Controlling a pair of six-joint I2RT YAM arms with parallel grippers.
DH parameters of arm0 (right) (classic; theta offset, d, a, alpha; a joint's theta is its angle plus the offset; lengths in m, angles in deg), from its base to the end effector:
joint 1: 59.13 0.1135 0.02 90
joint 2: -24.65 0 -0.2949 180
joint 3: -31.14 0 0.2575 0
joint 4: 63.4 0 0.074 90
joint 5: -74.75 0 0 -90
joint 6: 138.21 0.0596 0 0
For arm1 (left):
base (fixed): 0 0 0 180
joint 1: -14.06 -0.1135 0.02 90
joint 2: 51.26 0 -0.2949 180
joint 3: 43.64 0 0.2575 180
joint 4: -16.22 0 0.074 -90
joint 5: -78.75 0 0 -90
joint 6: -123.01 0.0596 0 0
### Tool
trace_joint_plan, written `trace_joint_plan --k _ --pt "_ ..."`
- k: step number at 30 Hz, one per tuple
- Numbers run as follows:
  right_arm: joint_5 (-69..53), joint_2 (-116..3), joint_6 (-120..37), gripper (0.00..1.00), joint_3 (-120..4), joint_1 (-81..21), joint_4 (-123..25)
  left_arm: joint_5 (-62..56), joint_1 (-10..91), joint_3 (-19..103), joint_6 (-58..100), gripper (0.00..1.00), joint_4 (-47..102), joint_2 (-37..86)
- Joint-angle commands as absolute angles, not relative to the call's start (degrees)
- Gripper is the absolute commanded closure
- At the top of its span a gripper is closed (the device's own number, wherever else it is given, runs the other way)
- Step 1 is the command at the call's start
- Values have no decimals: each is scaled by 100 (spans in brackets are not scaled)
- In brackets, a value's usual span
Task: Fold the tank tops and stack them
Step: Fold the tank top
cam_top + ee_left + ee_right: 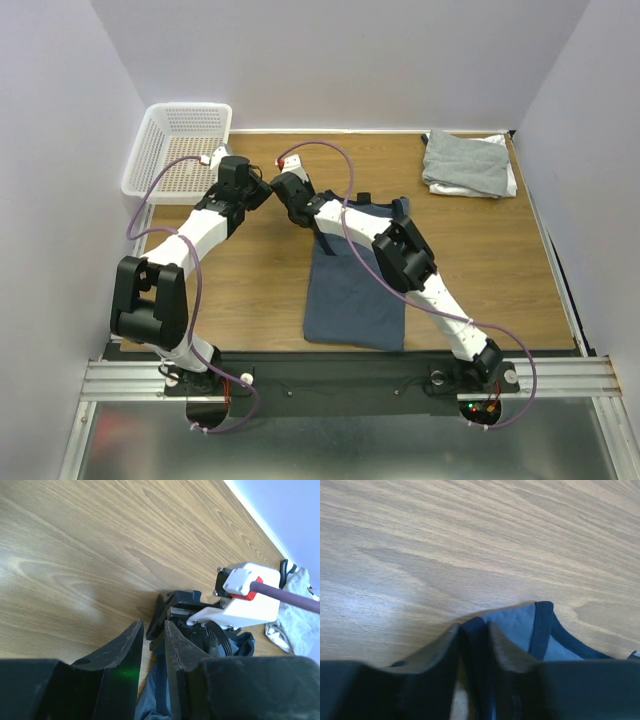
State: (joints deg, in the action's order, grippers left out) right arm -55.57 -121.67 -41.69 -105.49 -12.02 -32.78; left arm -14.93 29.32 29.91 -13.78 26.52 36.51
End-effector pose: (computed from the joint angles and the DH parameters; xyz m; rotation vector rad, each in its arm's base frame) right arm 0.4436 0.4209 0.1564 -0.3873 2.0599 -0.2454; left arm 0.3672 -0.0962 0.2895 -0.5988 1.9649 -0.6240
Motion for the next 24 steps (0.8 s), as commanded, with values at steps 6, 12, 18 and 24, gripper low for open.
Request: trace_joint_plan --k 6,12,18,24 --pt "-5683 -12126 -4040 87 -10767 -1184 -3297 -1327 2970 2819 -1349 65 2293 3426" --pt "-4919 -11563 -3531 95 -10486 -1456 -3305 -1151 2988 2644 -1445 65 2135 3426" --pt "-3803 -11054 -2828 97 -9933 -1939 -3481 -887 3400 2196 -1603 69 1907 3347" --pt "-3161 -10675 -2362 97 -9247 -2239 -3920 -914 4076 1616 -1981 78 1696 3093"
